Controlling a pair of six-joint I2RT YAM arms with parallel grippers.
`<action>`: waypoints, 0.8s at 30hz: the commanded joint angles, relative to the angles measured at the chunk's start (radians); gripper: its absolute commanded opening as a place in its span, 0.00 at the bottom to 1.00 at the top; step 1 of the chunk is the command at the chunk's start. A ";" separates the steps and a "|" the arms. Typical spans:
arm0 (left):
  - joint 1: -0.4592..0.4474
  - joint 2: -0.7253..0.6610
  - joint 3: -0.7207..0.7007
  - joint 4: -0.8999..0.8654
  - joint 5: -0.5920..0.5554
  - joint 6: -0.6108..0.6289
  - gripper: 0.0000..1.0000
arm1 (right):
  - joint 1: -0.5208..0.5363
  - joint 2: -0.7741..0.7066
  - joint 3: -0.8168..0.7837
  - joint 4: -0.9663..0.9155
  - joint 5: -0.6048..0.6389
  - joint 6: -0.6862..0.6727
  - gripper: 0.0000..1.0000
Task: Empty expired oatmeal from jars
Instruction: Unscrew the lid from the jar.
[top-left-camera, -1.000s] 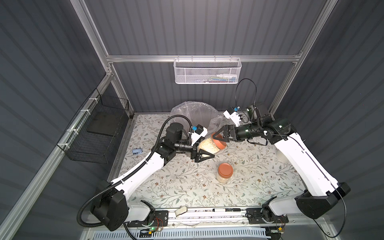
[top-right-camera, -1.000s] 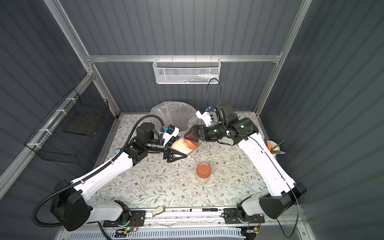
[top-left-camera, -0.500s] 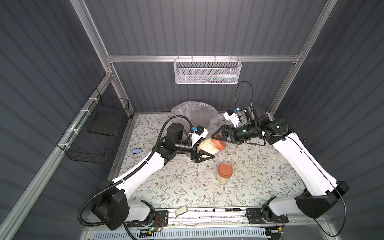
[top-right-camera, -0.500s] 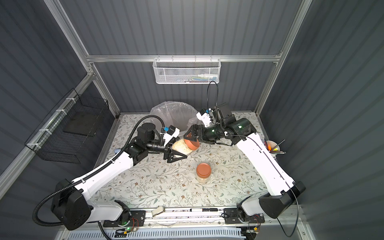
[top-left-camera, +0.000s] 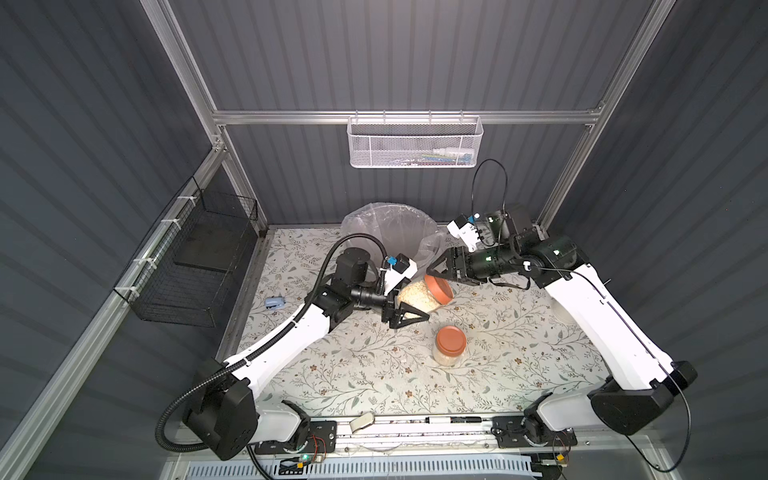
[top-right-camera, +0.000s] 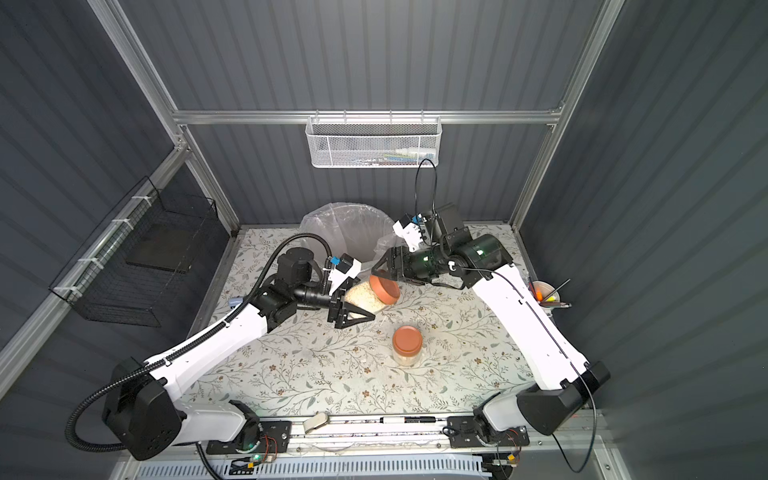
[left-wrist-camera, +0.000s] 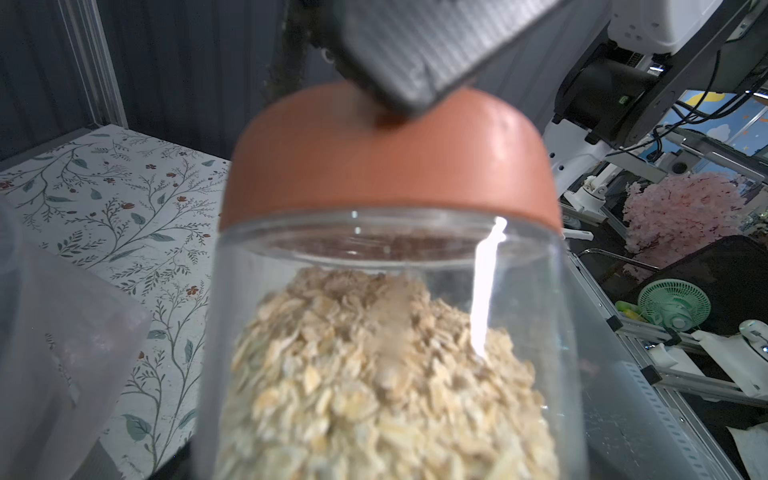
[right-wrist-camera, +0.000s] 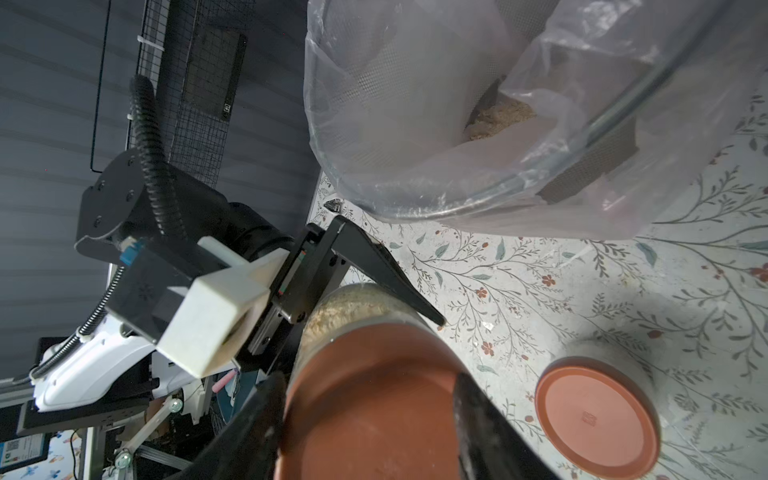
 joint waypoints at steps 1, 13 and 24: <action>0.006 -0.046 0.059 0.106 0.039 0.016 0.00 | -0.001 -0.010 -0.027 -0.054 -0.008 -0.023 0.99; 0.007 -0.045 0.062 0.106 0.044 0.017 0.00 | -0.016 -0.034 -0.072 -0.029 -0.040 0.013 0.96; 0.010 -0.051 0.061 0.105 0.042 0.019 0.00 | -0.017 -0.043 -0.129 0.042 -0.121 0.062 0.73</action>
